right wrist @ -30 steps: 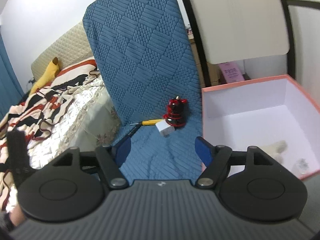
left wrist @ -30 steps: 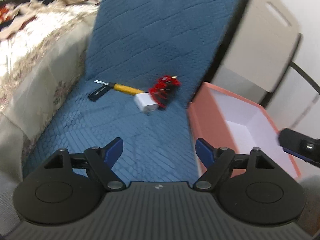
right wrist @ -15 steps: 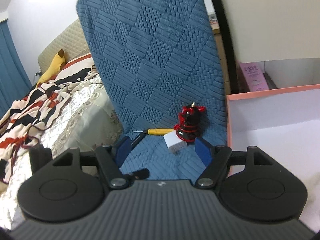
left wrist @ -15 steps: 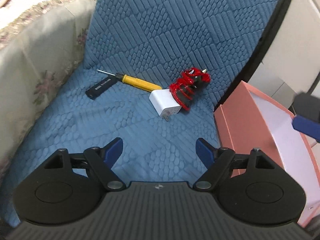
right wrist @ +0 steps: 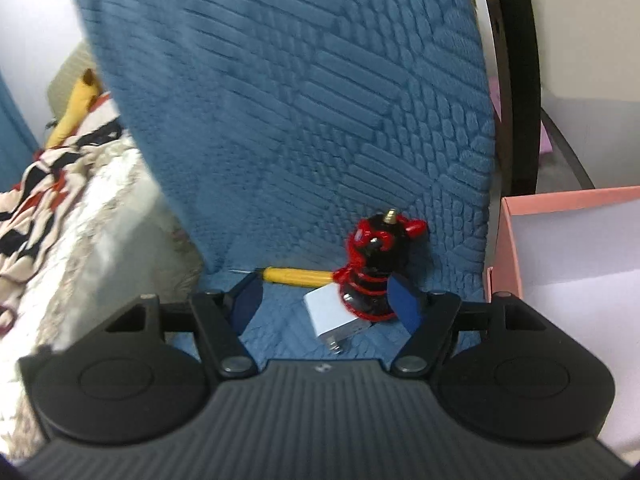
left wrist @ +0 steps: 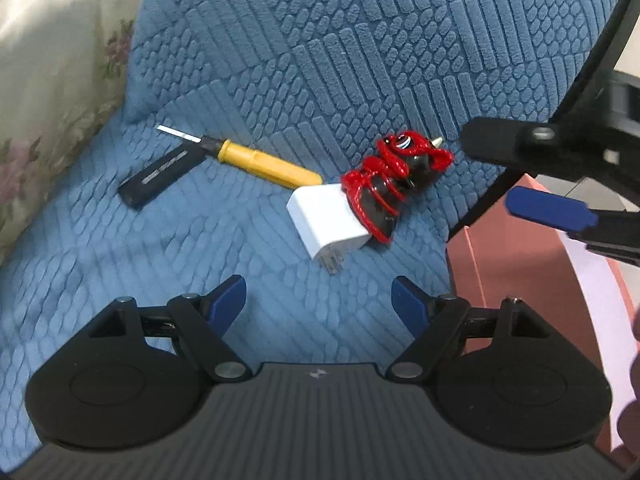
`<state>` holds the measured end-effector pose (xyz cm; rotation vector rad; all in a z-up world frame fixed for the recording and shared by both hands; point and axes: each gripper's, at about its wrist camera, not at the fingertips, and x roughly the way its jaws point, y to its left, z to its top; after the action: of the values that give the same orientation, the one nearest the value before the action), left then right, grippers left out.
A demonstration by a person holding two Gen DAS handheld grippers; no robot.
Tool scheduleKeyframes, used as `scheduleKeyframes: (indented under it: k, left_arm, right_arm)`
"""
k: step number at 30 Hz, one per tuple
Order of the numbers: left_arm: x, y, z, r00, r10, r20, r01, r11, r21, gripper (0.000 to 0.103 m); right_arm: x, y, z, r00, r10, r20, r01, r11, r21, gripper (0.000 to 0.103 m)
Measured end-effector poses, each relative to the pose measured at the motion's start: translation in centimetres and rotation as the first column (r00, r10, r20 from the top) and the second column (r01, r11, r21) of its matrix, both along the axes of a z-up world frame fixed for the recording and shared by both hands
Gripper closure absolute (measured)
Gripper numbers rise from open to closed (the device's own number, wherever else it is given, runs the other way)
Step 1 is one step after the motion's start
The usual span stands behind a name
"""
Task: Organize rigid objects
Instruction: 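Lower the right tool onto the red-and-black figurine and close it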
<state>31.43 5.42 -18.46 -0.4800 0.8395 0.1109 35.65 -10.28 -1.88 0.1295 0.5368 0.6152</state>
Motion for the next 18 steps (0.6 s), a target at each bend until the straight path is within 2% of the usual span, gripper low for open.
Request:
scheduleKeyframes:
  k: [5,9,12,16,18]
  left_arm:
    - [2.5,-0.3,-0.9,1.0,-0.012,-0.008,0.012,0.999,0.039,0.02]
    - [4.1,-0.5,-2.2,0.999,0.001,-0.048,0.004,0.995,0.104,0.02]
    - [4.6,-0.5,-2.7,0.999,-0.006,-0.042,0.011,0.994,0.112,0.02]
    - [5.2,-0.4,-2.7,0.999,-0.03,-0.025,0.032,0.997,0.068,0.02]
    - [5.6,-0.7,-2.8,0.999,-0.036,-0.019,0.037,0.996,0.075,0.02]
  right_arm:
    - [2.8,0.9,-0.1,0.999,-0.03,-0.039,0.029,1.0,-0.01,0.032]
    - [4.3,1.2,-0.7,0.997,-0.06,-0.049,0.058,0.997,-0.052,0.032]
    - [5.3,1.1,-1.0,0.994,-0.059,-0.09,0.057,0.998,-0.029,0.033]
    - [6.3,1.3,-1.2,0.993,-0.059,-0.099,0.057,0.998,-0.026,0.034]
    - [6.9,1.5,-1.2,0.993,-0.062,-0.1,0.059,0.998,-0.03,0.035]
